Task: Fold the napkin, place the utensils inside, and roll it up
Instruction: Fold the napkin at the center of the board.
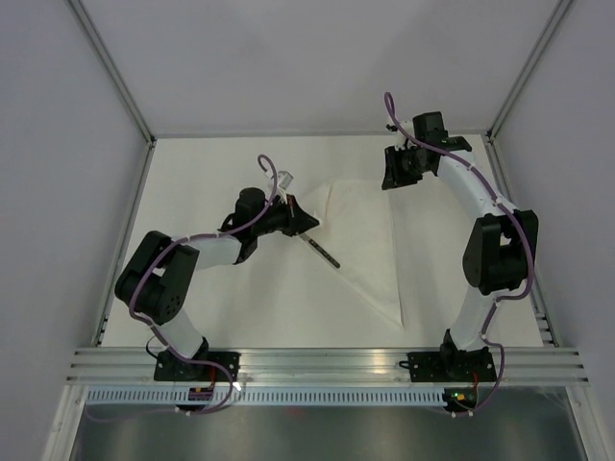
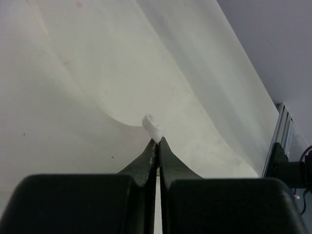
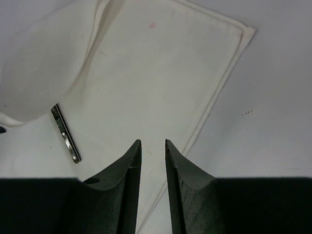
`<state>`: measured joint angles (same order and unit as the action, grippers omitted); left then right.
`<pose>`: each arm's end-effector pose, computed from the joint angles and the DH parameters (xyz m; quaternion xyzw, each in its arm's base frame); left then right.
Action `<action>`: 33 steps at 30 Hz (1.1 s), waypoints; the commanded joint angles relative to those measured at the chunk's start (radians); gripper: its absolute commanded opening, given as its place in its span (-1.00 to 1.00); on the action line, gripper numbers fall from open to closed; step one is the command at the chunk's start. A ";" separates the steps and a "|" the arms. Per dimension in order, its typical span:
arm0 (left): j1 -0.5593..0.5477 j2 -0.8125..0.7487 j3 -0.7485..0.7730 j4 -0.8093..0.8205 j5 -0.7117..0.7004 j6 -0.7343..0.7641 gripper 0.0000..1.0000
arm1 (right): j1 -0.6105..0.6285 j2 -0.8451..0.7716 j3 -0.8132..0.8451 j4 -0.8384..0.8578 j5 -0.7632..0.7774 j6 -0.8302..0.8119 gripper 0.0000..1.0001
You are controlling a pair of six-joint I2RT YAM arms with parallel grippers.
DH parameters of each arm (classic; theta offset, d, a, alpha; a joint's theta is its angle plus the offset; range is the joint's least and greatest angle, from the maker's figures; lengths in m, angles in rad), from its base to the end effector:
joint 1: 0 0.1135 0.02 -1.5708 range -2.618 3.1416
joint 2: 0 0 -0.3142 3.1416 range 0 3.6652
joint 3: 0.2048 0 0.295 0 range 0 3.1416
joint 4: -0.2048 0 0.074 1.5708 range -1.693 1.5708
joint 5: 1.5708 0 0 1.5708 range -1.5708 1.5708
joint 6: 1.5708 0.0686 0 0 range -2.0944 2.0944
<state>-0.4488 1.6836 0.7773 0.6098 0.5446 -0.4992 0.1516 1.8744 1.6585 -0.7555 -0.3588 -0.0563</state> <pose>0.3518 -0.2089 0.1966 0.1404 0.7780 -0.4539 0.4111 0.4777 0.0973 0.2959 -0.1499 0.9296 0.1841 0.2820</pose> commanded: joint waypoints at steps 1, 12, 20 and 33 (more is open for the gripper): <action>-0.065 -0.033 -0.021 0.100 -0.001 0.031 -0.95 | -0.009 -0.055 -0.022 0.030 0.000 -0.010 -0.36; -0.169 0.067 -0.007 0.111 -0.063 0.036 -0.95 | -0.014 -0.067 -0.063 0.031 -0.006 -0.022 -0.36; -0.197 0.106 0.000 0.094 -0.083 0.042 -0.84 | -0.012 -0.078 -0.094 0.039 -0.003 -0.033 -0.36; -0.234 0.157 -0.004 0.108 -0.106 0.044 0.16 | -0.012 -0.089 -0.100 0.031 -0.003 -0.042 -0.37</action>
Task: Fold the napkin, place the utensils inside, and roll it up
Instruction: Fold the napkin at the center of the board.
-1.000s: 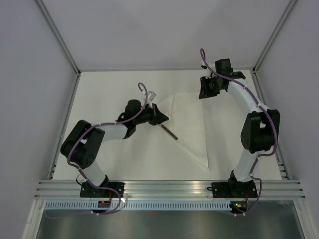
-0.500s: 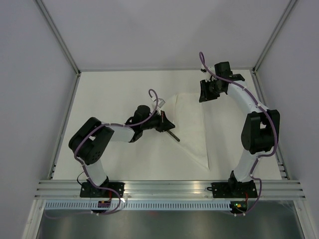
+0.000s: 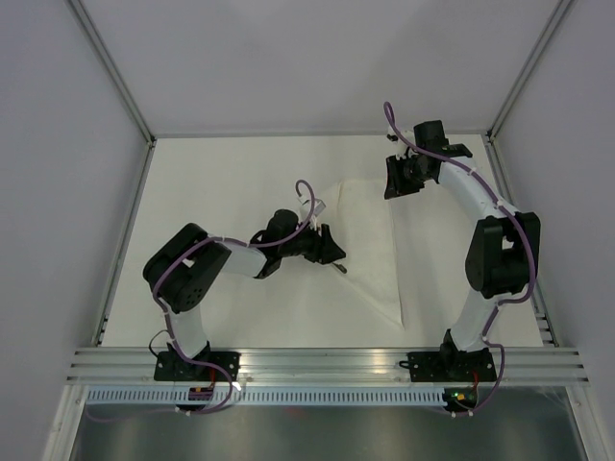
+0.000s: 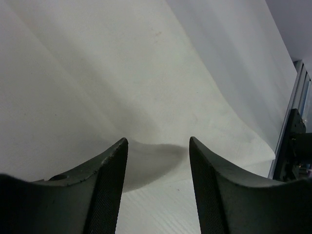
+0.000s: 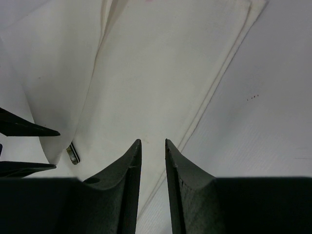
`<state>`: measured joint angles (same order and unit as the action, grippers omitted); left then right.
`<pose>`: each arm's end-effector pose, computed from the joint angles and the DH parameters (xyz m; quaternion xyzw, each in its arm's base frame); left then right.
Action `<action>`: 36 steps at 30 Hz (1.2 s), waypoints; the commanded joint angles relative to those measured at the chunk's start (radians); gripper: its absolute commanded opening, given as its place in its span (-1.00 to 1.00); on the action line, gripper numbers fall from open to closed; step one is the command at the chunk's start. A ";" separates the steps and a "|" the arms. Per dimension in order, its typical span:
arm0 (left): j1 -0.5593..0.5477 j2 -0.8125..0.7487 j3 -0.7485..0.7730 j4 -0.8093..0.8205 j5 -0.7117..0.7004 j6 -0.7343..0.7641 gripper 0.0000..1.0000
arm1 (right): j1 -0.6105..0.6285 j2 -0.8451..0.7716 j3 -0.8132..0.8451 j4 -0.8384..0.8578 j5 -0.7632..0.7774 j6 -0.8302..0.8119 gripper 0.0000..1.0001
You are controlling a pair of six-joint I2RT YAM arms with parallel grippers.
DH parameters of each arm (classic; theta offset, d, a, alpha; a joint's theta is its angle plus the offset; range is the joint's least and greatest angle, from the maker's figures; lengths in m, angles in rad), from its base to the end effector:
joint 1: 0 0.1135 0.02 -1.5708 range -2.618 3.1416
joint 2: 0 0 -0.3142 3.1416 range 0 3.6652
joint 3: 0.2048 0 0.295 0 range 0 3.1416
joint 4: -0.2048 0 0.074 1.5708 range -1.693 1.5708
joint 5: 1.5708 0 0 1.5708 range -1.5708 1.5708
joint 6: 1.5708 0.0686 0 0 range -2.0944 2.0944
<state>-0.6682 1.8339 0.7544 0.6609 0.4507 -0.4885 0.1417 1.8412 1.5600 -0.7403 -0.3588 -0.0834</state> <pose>0.3072 -0.2805 0.1353 0.1946 0.8032 -0.4472 0.3422 0.4621 0.0903 0.2759 -0.1544 0.9356 0.1795 0.2617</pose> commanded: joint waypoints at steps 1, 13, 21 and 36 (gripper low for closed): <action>-0.014 0.008 0.017 0.060 -0.014 0.033 0.20 | -0.004 -0.057 -0.003 0.013 -0.003 -0.015 -0.37; -0.031 -0.080 -0.018 0.129 -0.046 0.008 0.39 | -0.004 -0.079 -0.015 -0.001 -0.014 -0.036 -0.37; -0.120 -0.231 0.008 -0.085 -0.136 0.178 0.35 | -0.007 -0.122 -0.070 -0.019 0.011 -0.088 -0.37; -0.655 -0.036 0.154 -0.187 -0.579 0.485 0.67 | -0.201 -0.206 0.018 -0.071 -0.009 -0.078 -0.36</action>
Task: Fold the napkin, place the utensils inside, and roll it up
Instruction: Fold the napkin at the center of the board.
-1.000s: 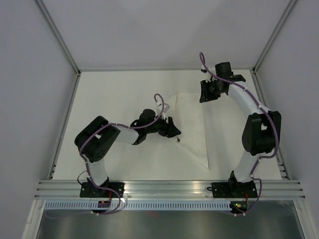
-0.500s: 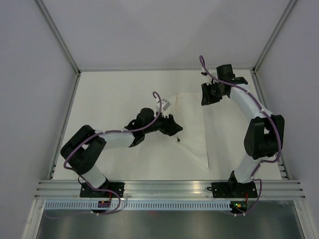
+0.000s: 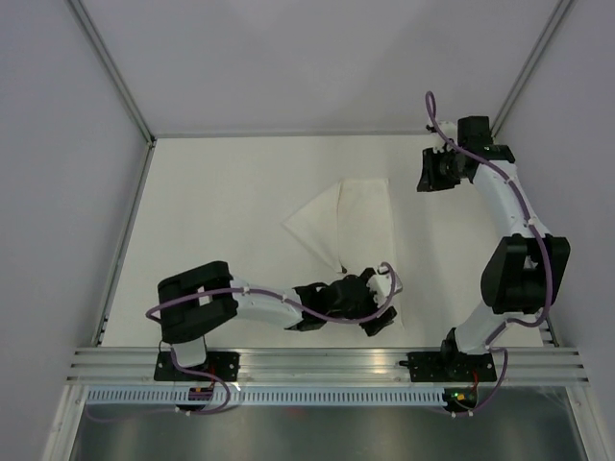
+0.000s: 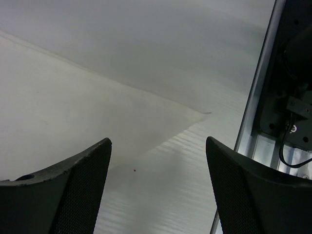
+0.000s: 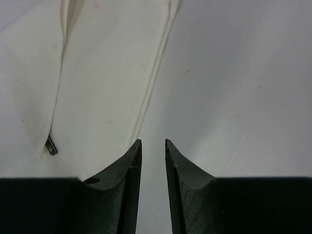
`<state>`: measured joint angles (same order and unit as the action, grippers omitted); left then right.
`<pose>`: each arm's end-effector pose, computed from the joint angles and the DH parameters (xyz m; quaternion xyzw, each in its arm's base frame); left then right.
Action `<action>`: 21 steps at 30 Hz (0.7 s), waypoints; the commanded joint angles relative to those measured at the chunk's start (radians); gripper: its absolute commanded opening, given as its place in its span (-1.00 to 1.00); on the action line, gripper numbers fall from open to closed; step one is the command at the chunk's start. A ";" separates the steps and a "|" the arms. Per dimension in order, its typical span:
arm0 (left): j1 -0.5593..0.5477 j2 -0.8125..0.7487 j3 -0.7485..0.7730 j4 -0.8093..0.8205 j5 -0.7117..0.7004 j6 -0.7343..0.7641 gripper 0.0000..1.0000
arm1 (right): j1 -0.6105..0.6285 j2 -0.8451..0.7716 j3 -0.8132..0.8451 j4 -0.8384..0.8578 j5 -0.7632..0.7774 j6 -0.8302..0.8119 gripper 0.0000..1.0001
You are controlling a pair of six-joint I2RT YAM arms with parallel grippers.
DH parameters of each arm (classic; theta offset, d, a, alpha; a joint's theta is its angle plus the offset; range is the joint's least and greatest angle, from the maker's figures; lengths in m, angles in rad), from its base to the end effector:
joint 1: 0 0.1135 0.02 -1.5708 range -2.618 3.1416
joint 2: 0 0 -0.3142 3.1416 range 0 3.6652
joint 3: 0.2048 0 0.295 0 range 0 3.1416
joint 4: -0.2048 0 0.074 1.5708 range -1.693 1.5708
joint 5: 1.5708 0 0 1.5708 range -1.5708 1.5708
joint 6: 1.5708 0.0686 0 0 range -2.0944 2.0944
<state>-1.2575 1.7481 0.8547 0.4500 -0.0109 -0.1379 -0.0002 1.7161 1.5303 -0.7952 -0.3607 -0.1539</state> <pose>0.1339 -0.4107 0.1741 0.4464 0.7178 -0.3397 0.4124 0.4373 0.0241 0.3152 -0.1242 0.9345 0.1491 0.2983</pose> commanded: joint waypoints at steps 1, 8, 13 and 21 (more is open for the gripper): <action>-0.081 0.059 0.053 0.032 -0.124 0.173 0.67 | -0.069 -0.090 0.044 -0.015 -0.006 -0.009 -0.36; -0.200 0.105 0.023 0.128 -0.293 0.351 0.71 | -0.133 -0.150 -0.025 0.019 0.020 -0.021 -0.35; -0.281 0.208 0.041 0.300 -0.507 0.503 0.82 | -0.164 -0.154 -0.033 0.036 0.011 -0.024 -0.35; -0.318 0.369 0.026 0.627 -0.612 0.774 0.89 | -0.188 -0.139 -0.029 0.059 -0.009 -0.036 -0.35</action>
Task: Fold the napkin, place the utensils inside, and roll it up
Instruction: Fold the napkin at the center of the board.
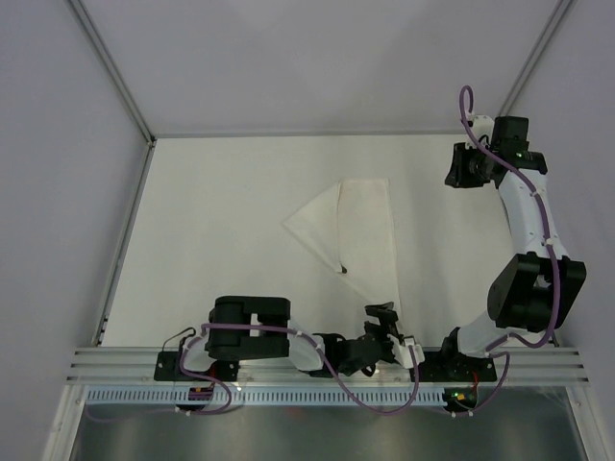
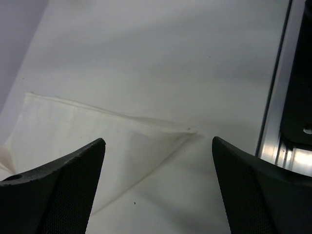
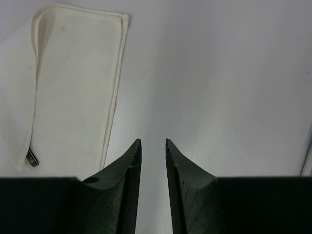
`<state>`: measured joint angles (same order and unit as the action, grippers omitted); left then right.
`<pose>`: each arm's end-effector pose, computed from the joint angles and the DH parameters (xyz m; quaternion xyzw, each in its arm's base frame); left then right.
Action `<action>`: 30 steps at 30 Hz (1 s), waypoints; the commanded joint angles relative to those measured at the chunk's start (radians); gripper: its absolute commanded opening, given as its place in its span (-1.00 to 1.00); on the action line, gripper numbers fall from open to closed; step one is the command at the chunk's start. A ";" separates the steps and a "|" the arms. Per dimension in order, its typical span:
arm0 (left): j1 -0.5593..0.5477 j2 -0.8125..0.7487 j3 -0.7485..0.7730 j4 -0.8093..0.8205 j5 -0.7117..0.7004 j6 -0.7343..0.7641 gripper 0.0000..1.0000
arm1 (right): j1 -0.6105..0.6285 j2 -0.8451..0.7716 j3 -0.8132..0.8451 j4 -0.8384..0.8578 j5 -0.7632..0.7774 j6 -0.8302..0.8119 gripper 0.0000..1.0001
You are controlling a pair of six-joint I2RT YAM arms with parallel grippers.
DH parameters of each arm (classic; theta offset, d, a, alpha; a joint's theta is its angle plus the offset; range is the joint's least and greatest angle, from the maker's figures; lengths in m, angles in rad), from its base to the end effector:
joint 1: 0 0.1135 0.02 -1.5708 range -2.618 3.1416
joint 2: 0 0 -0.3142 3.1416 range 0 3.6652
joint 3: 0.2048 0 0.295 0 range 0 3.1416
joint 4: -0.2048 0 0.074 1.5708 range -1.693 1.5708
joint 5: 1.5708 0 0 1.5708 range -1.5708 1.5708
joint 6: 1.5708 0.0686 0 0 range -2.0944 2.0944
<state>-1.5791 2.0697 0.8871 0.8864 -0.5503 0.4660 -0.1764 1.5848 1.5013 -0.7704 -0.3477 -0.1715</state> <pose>0.0320 -0.4622 0.1061 0.5759 0.5411 -0.1171 0.6016 0.4060 -0.0486 0.3590 -0.0584 0.9225 0.0997 0.3684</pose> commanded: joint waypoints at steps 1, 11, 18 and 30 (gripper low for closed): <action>0.004 0.053 -0.004 0.200 -0.062 0.181 0.89 | -0.015 -0.005 0.000 0.036 -0.031 -0.022 -0.35; 0.013 -0.023 -0.001 -0.047 0.091 0.034 0.59 | -0.044 0.015 0.017 0.037 -0.066 -0.026 -0.36; 0.014 -0.011 0.042 -0.138 0.154 0.019 0.29 | -0.049 0.014 0.025 0.036 -0.073 -0.025 -0.36; 0.018 0.010 0.078 -0.188 0.176 -0.007 -0.11 | -0.055 0.020 0.022 0.033 -0.086 -0.023 -0.36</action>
<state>-1.5661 2.0747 0.9443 0.7403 -0.4068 0.5018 -0.2268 1.6016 1.5013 -0.7616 -0.4103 -0.1844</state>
